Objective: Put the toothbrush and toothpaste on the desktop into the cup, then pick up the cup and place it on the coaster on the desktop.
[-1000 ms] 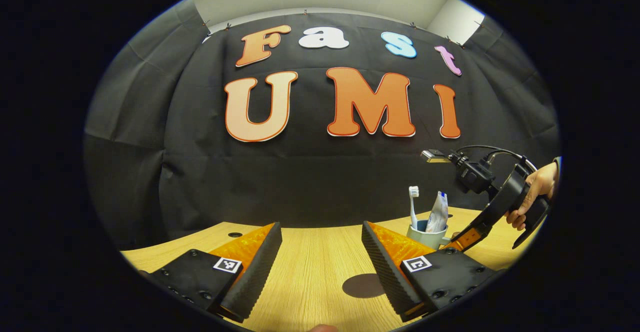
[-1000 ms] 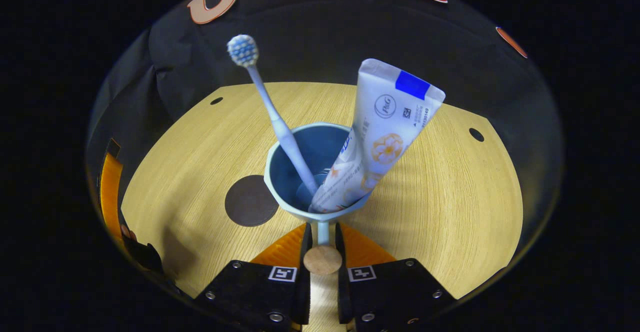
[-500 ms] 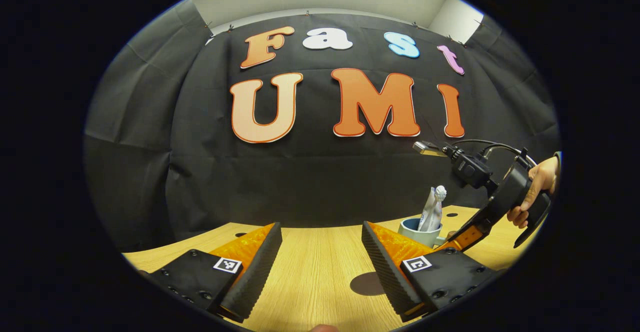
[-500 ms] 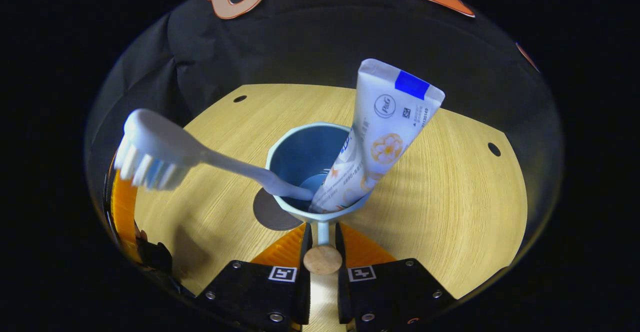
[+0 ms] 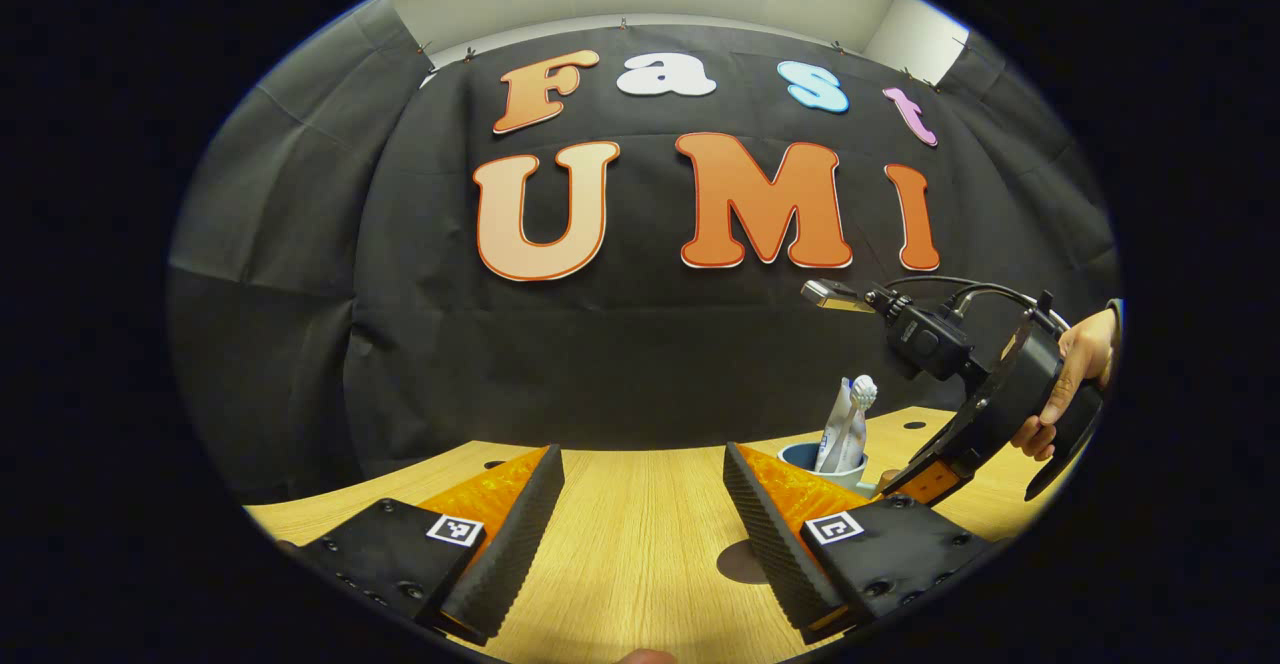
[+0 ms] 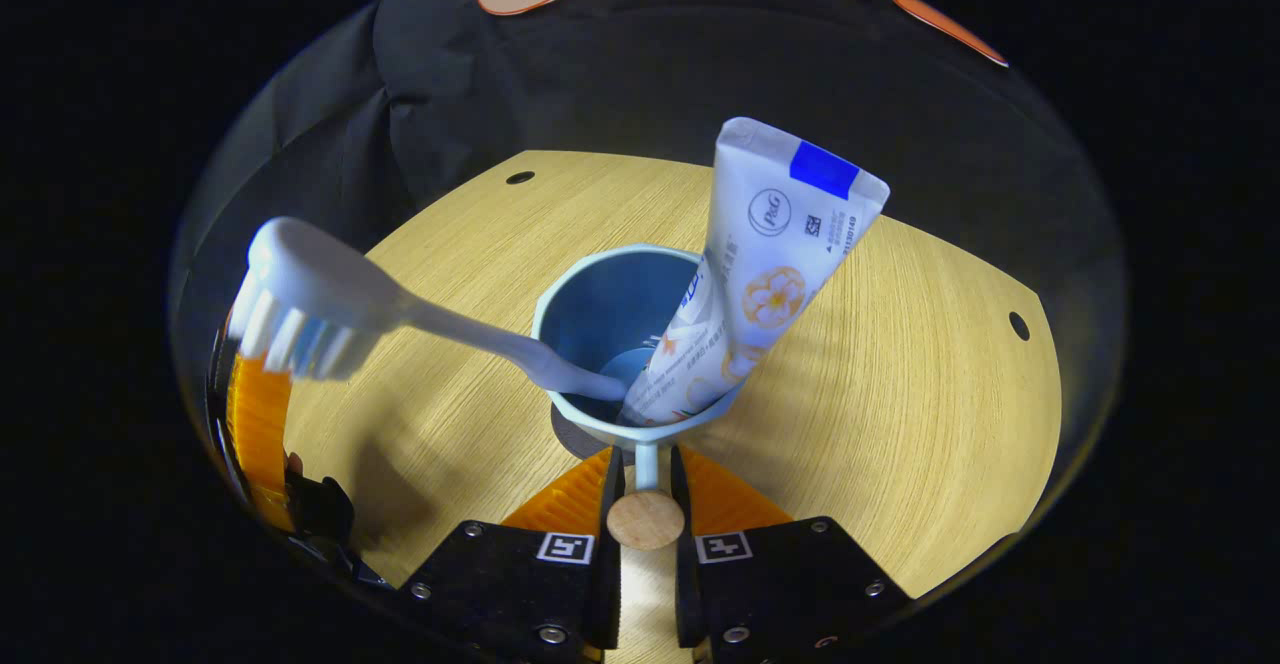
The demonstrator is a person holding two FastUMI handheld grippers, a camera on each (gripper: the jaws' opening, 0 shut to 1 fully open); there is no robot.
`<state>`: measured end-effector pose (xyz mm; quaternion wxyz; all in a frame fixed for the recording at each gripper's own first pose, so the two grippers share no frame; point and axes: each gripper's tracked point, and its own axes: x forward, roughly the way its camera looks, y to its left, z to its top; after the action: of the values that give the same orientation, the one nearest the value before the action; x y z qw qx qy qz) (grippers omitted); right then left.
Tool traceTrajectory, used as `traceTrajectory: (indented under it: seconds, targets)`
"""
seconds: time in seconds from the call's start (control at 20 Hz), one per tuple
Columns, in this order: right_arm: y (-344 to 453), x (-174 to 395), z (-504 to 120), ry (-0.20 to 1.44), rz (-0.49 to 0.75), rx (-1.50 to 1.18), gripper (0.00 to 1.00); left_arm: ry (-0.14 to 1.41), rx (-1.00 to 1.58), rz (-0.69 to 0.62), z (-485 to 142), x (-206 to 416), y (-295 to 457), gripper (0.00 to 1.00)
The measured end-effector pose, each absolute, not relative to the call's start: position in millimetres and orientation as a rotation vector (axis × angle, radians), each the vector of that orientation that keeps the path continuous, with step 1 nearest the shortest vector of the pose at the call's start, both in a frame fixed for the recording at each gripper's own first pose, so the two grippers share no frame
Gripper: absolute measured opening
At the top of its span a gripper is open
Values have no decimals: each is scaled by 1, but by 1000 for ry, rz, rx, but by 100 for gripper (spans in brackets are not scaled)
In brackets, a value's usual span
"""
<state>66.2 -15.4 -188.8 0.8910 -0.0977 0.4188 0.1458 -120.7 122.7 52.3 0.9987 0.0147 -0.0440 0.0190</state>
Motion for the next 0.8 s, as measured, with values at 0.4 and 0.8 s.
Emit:
traceTrajectory:
  seconds: [0.4,0.8]
  targets:
    - [-18,64,-190,899,332,-240,23,-86,28,50,51,-123,130,100]
    - [-20,62,-190,913,349,-263,23,-70,22,48,47,-122,130,100]
